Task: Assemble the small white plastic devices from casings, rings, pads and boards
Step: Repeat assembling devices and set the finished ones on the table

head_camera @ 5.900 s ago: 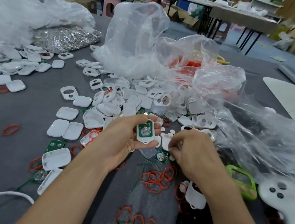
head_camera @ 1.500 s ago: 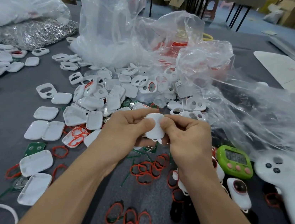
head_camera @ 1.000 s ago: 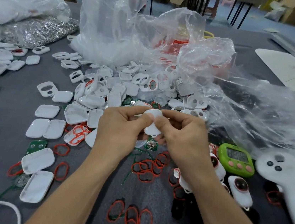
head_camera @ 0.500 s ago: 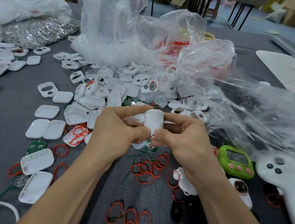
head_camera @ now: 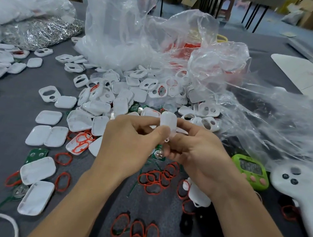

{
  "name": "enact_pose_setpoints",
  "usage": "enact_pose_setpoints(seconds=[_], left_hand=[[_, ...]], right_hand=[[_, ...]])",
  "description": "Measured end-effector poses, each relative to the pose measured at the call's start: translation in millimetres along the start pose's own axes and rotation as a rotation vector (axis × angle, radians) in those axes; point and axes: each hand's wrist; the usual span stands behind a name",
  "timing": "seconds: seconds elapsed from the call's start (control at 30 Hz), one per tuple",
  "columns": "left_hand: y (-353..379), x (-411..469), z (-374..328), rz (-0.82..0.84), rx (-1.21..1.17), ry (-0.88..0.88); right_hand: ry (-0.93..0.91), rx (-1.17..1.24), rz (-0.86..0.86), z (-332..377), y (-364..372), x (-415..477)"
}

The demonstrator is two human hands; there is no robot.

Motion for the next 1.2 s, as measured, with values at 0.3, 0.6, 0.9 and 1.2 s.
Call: enact_pose_setpoints(seconds=[0.3, 0.6, 0.9, 1.2], left_hand=[[-1, -1, 5, -0.066, 0.475, 0.227], [2, 4, 4, -0.028, -0.372, -0.203], [7, -2, 2, -0.099, -0.415, -0.098], [11, -1, 8, -0.153, -0.346, -0.098]], right_hand=[[-0.626, -0.701, -0.302, -4, -1, -1], [-0.415, -0.224, -0.253, 1, 2, -3], [-0.531, -0.205, -0.335, -1, 7, -7], [-0.493, -0.191, -0.383, -8, 13, -4]])
Point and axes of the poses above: each hand's wrist, its own x-axis towards the middle knuckle, its own y-axis out of the palm, z = x × y, and after that the axes turned 12 degrees about -z, right-handed
